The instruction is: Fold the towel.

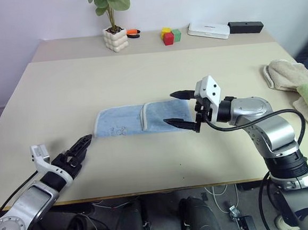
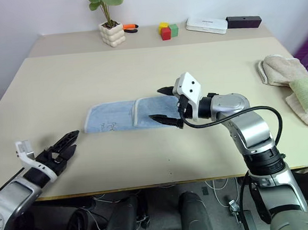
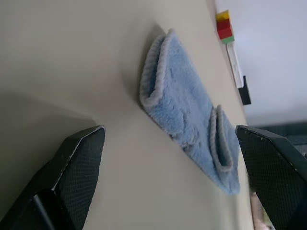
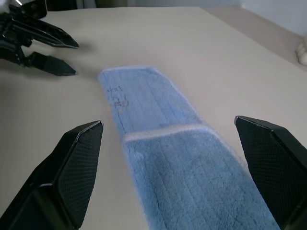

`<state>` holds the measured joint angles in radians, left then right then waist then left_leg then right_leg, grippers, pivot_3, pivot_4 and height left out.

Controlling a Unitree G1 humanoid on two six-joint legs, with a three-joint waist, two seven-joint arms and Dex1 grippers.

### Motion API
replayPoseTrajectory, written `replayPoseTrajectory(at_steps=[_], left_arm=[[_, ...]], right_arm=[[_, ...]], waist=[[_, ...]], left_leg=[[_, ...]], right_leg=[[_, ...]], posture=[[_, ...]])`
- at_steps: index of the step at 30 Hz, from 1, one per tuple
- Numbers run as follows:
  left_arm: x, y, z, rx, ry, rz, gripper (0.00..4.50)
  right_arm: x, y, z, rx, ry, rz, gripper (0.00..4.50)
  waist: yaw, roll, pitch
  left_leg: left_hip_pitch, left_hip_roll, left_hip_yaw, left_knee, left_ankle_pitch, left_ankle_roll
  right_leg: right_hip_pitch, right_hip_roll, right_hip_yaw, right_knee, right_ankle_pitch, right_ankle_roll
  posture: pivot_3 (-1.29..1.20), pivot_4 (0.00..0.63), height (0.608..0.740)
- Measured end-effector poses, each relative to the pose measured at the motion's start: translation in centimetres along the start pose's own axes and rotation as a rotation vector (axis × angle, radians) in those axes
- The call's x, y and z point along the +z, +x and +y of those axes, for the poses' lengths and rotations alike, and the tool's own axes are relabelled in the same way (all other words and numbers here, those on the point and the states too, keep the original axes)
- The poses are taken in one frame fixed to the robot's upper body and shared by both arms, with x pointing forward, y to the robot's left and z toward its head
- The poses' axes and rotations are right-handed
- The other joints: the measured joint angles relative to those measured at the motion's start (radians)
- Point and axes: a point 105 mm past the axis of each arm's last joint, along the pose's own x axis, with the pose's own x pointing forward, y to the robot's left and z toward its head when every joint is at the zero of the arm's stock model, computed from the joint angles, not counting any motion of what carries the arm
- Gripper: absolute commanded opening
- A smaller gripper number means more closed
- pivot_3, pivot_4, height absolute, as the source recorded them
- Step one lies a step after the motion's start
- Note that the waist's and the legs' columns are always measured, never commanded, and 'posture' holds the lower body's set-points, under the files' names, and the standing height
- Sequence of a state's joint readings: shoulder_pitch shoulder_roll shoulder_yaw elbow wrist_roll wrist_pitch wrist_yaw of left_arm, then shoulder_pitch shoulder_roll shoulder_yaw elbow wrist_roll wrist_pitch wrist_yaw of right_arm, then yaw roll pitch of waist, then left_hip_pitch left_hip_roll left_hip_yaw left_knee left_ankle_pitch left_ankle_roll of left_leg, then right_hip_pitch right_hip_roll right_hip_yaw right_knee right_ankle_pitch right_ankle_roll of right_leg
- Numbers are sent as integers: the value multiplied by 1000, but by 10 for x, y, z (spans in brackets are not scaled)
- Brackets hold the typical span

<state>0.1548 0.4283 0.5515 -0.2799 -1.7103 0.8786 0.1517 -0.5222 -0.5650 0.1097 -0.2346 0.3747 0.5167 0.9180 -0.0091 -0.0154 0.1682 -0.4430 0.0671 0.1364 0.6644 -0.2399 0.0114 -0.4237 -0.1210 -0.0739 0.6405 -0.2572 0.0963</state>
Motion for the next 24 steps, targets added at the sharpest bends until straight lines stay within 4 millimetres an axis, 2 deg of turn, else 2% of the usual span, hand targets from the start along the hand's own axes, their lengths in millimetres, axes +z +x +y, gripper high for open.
replayPoseTrajectory(at_steps=[13, 16, 21, 23, 24], left_arm=[[-1, 46, -9, -16, -72, 67, 4500], [-2, 62, -11, -20, -89, 83, 3657], [-4, 76, -2, 4, -144, 85, 1093], [-3, 77, -9, -23, -130, 92, 88], [-2, 77, -12, -37, -124, 93, 26]], right_arm=[[2, 7, -1, -33, 1, -15, 4480], [6, 9, -2, -38, -11, -20, 4500], [6, 10, -4, -57, -17, -13, 4500], [5, 9, -6, -70, -22, -6, 4500], [5, 9, -6, -75, -25, -3, 4500]], waist=[[17, 5, -3], [25, 6, -4], [22, 6, -4], [24, 7, -4], [24, 8, -5]], left_leg=[[1, -2, -2, 0, 0, 0], [1, -2, -2, 1, 0, 1], [1, -2, -3, 0, 0, 1], [1, -2, -3, 0, 0, 1], [1, -2, -4, 0, 0, 1]], right_leg=[[3, 0, -5, -4, 1, -1], [4, 1, -6, -6, 2, -1], [9, 1, -7, -8, 2, -1], [10, 1, -8, -8, 2, -1], [10, 1, -9, -8, 2, -1]], posture=[[0, 150, 735], [0, 150, 735], [0, 150, 735], [0, 150, 735], [0, 150, 735]])
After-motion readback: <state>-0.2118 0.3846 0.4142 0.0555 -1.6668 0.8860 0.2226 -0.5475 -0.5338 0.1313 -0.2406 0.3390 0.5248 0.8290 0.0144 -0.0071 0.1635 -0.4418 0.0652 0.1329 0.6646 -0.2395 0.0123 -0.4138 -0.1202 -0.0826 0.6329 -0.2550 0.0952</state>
